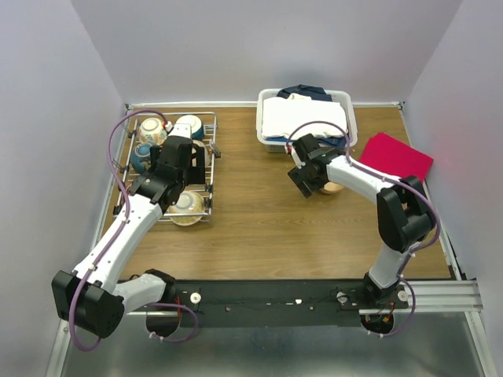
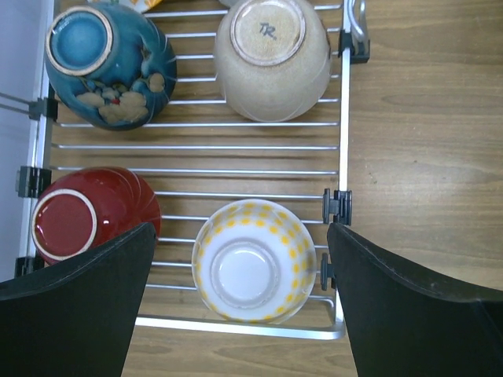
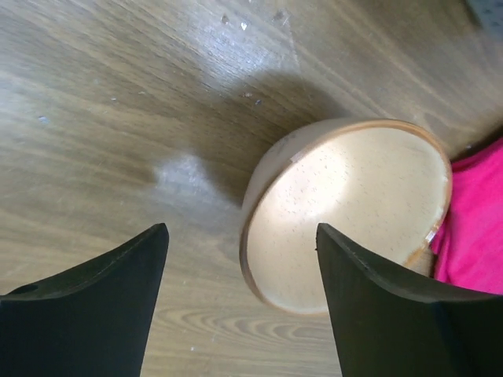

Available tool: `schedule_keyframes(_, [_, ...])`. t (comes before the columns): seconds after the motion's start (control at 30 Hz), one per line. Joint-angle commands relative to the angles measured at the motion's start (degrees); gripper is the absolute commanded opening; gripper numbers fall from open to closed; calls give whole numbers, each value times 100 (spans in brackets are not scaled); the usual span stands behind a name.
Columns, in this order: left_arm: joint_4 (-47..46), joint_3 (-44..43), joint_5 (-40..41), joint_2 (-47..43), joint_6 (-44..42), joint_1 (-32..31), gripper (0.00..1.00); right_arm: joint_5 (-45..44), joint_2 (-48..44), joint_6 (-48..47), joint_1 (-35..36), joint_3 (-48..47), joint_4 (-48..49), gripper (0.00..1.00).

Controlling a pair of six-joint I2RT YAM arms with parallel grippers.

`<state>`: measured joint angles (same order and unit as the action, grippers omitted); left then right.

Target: Unload the bowls from the dish rack

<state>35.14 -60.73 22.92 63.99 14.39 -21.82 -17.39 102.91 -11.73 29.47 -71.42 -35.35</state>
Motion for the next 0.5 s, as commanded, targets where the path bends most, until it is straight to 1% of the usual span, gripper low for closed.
schedule_keyframes(0.0, [529,-264,230,228,353,12,99,385,-806,346,15,-294,-253,89])
schedule_keyframes(0.07, [774,-308,248,316,485,12,99,543,-1062,495,15,-294,-166,91])
schedule_keyframes(0.1, [845,-317,257,386,538,12,99,613,-1333,548,15,-268,-104,94])
schedule_keyframes(0.13, [933,-325,275,421,651,12,99,770,-1474,662,15,-163,-25,95])
schedule_keyframes(0.2, [1162,-325,275,527,801,12,99,973,-1756,776,15,-5,282,97])
schedule_keyframes(0.33, [1382,-273,161,597,1170,12,99,1544,-2432,1101,15,461,757,97])
schedule_keyframes(0.37, [1408,-238,73,597,1302,20,99,1598,-2521,1137,15,662,967,97])
schedule_keyframes(0.47, [1400,-185,-103,615,1478,12,99,1747,-2758,1155,15,883,1153,98])
